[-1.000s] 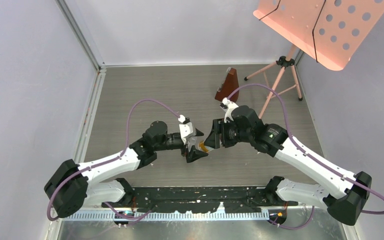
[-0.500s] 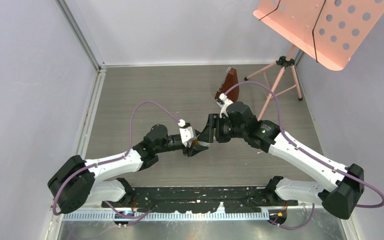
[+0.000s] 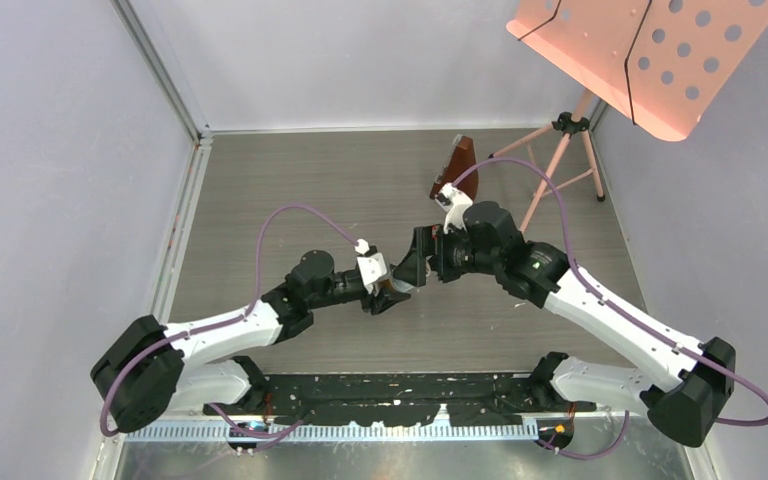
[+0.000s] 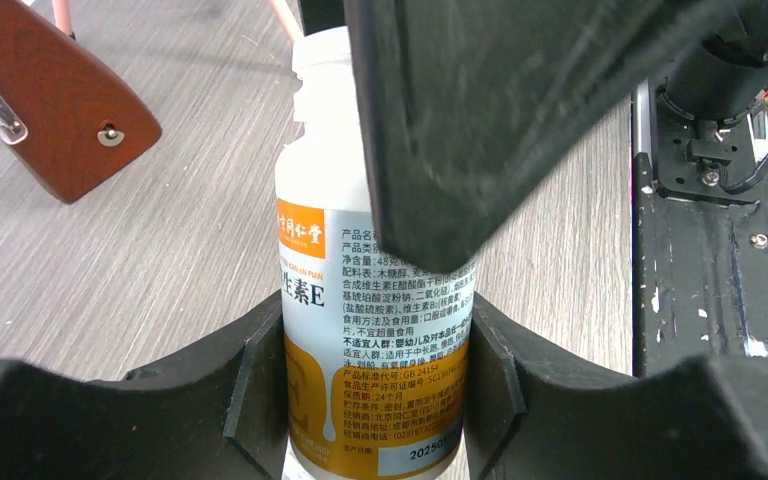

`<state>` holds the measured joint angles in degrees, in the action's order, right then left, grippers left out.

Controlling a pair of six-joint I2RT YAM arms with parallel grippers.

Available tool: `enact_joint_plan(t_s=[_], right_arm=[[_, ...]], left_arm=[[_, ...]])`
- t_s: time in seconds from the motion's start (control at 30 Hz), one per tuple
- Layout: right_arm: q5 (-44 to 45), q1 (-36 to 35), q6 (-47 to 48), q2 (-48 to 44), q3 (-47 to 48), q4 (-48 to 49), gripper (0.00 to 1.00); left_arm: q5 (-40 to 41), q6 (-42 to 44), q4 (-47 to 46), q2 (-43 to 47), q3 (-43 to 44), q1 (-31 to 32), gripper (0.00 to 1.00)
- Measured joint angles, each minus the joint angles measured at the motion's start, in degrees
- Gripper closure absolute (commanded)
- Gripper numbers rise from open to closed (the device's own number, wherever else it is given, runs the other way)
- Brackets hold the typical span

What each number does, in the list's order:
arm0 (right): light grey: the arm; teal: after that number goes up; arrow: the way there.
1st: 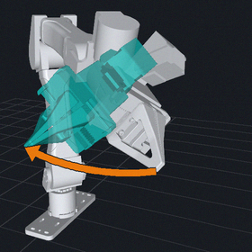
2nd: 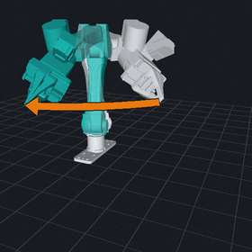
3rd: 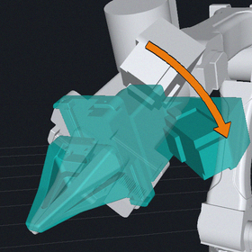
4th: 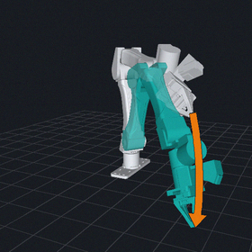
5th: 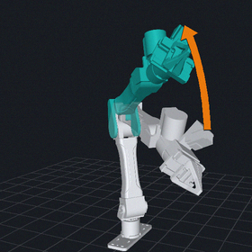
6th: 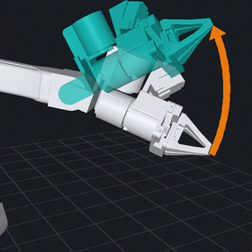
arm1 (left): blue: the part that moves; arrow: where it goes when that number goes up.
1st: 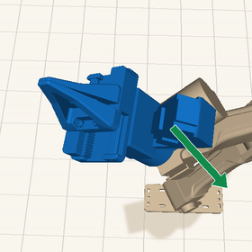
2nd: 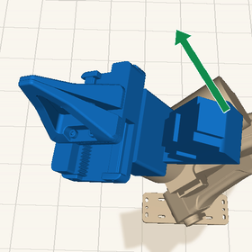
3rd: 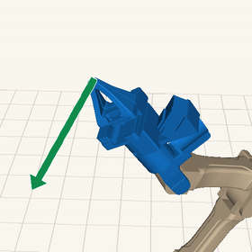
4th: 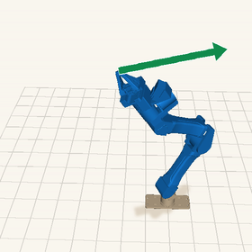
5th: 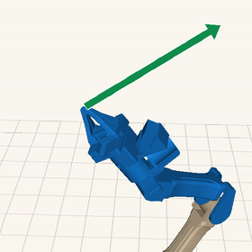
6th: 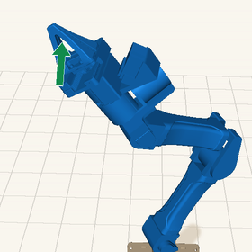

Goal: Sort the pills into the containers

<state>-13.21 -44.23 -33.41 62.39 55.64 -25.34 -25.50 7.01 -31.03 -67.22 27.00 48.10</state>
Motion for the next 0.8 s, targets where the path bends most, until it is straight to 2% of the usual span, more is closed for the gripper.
enact_joint_plan(t_s=[0.27,0.37,0.47,0.63,0.8], right_arm=[[-0.85,1.11,12.63,-6.64,-0.7,-0.46,0.08],[-0.87,1.11,16.72,-9.27,-0.85,-0.39,0.13],[-1.05,1.11,20.0,-9.75,-0.92,-0.42,0.18],[-1.7,1.11,23.1,-8.46,-1.07,-0.92,0.2],[-1.7,1.18,23.39,-7.1,-1.33,-1.55,0.35]], left_arm=[[-0.61,-0.02,2.71,1.77,0.0,0.0,1.0],[-1.25,-0.11,3.56,1.99,0.0,0.0,1.0],[-1.68,-0.33,4.26,2.45,0.02,0.0,1.0],[-2.14,-0.28,4.87,2.75,0.2,0.0,1.0],[-2.45,0.2,5.25,3.08,0.2,0.0,1.0]])
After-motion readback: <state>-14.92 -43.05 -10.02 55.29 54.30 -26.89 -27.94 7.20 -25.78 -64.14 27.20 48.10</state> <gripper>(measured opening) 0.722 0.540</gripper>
